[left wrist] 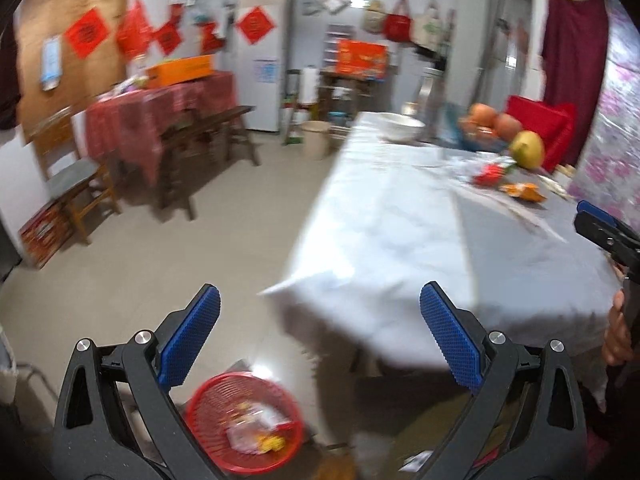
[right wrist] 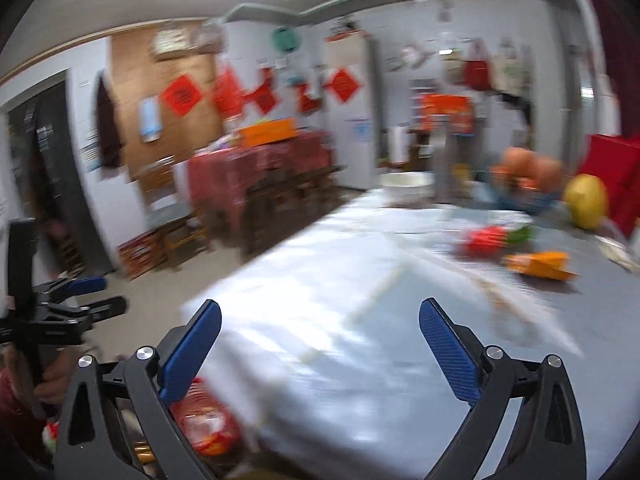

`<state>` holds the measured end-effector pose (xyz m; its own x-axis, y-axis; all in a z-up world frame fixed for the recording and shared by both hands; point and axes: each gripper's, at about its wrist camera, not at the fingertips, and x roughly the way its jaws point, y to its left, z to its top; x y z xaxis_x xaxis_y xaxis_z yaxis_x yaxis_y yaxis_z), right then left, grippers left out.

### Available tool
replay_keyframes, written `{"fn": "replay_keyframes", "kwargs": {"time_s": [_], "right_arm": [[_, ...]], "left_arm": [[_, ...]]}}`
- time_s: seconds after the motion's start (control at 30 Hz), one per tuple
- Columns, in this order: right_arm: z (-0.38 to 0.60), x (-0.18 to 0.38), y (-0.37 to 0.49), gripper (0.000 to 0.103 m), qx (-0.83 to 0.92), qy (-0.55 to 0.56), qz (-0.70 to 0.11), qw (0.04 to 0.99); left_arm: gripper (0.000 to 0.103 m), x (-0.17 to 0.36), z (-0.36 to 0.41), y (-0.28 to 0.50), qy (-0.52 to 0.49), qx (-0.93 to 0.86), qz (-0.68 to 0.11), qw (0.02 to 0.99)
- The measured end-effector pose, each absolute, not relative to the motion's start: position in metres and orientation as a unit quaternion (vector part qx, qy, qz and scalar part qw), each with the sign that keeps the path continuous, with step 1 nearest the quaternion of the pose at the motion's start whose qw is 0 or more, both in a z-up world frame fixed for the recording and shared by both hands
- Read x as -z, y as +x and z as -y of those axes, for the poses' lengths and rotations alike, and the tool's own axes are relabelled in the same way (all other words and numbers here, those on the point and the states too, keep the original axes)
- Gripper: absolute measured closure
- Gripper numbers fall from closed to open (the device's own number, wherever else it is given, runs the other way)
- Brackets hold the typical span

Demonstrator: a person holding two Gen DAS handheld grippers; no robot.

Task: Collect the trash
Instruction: 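Move both grippers back over the remaining trash on the table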

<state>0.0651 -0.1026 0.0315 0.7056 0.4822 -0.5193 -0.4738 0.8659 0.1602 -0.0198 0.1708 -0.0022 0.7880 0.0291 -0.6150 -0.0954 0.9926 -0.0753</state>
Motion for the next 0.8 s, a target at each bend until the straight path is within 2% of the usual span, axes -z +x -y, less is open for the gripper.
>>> {"fn": "replay_keyframes", "kwargs": {"time_s": [0.37, 0.8], "right_arm": [[0.235, 0.019, 0.14, 0.006, -0.101, 0.051, -0.319, 0.941], [0.301, 0.055, 0.228, 0.006, -0.07, 0.123, -0.372, 0.917]], "left_arm": [[0.007, 0.014, -0.042, 0.135, -0.05, 0.092, -0.37, 0.923], [0.007, 0.026, 0.03, 0.302, -0.059, 0.147, -0.421, 0.893]]}}
